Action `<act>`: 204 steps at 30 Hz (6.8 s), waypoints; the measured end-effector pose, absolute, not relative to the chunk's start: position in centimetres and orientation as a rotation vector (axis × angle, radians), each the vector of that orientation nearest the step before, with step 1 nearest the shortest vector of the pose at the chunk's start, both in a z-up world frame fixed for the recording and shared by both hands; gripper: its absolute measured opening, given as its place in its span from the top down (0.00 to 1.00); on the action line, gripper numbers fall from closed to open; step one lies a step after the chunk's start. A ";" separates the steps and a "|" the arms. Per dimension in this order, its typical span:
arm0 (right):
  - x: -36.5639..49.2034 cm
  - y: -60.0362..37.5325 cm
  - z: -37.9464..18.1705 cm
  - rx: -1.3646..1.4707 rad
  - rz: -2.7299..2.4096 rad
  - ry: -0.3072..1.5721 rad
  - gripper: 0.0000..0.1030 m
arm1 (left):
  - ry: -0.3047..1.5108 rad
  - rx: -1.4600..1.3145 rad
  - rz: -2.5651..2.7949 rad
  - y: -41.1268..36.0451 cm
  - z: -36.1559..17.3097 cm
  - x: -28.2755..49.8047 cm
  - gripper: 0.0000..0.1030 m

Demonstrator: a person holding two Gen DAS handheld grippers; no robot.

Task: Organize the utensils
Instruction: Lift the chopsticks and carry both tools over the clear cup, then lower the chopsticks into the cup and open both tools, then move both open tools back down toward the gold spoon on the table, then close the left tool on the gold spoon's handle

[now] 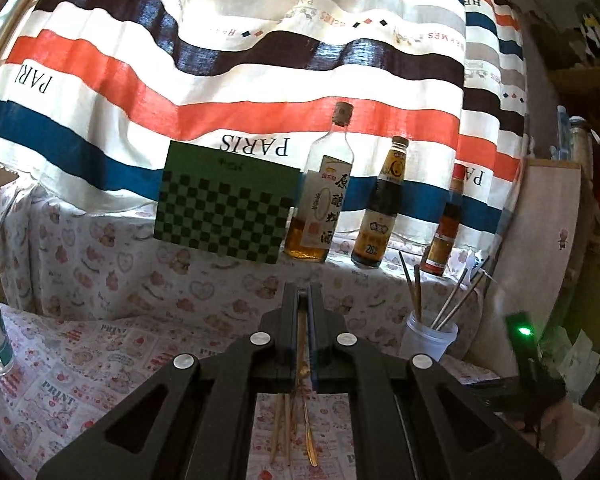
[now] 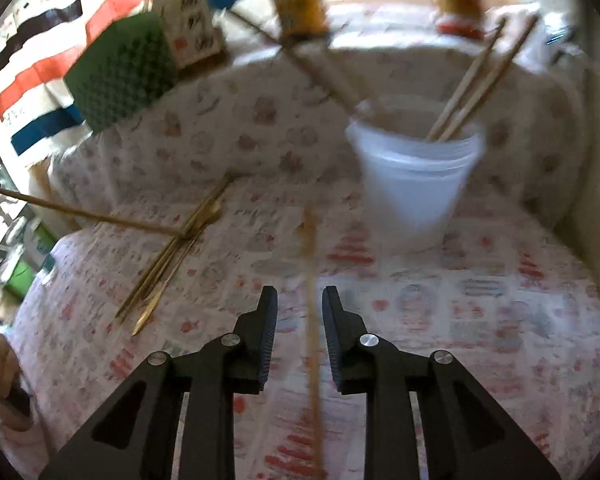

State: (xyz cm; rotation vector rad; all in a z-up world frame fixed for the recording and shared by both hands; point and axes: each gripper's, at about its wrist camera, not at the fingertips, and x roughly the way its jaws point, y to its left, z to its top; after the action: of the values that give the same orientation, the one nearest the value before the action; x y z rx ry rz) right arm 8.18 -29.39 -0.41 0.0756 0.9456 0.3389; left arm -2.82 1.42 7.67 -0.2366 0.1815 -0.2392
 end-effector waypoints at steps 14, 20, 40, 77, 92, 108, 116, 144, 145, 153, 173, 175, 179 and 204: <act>18.2 -25.2 -4.0 -0.120 0.201 1.070 0.76 | 0.209 -0.224 -0.236 0.9 7.3 -2.4 0.97; 18.9 -24.5 -4.6 -0.135 0.195 1.058 0.88 | 0.205 -0.236 -0.233 1.3 7.4 -2.5 0.97; 7.0 -28.6 13.4 -0.083 0.196 0.624 0.92 | 0.205 -0.190 -0.272 -0.3 10.4 -2.5 0.97; 7.0 -36.3 24.1 0.005 0.187 0.364 0.92 | 0.082 -0.052 -0.439 -20.0 25.9 6.0 0.97; 9.6 -40.1 18.7 0.178 0.205 0.390 0.92 | 0.112 -0.155 -0.457 -20.9 20.0 12.1 0.96; 11.4 -39.3 14.9 0.168 0.200 0.500 0.92 | 0.234 -0.018 -0.527 -21.3 15.3 12.0 0.96; 10.8 -38.2 14.0 0.130 0.208 0.531 0.91 | 0.261 -0.079 -0.511 -18.3 15.3 11.7 0.63; 0.1 -32.0 15.5 0.128 0.193 0.321 0.14 | 0.100 -0.021 -0.178 -4.3 13.7 -1.2 0.01; -0.1 -31.7 15.0 0.133 0.188 0.325 0.14 | 0.103 -0.029 -0.176 -3.9 13.3 -1.5 0.01; 0.4 -30.7 8.6 0.103 0.092 0.368 0.01 | 0.138 -0.065 -0.108 -0.6 8.2 -1.9 0.01; 1.9 -30.8 4.9 0.148 0.075 0.513 0.01 | 0.474 -0.101 -0.067 -0.1 2.3 3.6 0.01; 2.0 -30.6 4.7 0.129 0.059 0.512 0.01 | 0.511 -0.096 -0.074 -0.2 2.1 4.1 0.01; 3.1 -30.7 4.0 0.079 0.001 0.532 0.01 | 0.556 -0.098 -0.048 0.2 1.5 4.8 0.01; 6.3 -32.2 0.7 0.080 -0.021 0.734 0.01 | 0.675 -0.126 -0.212 -1.5 1.6 9.1 0.24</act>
State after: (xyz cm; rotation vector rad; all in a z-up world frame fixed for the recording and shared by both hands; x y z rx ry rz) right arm 6.33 -32.21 0.71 0.0798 0.7341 -0.0208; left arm 9.08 -1.50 1.61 -0.1261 0.6752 -0.2122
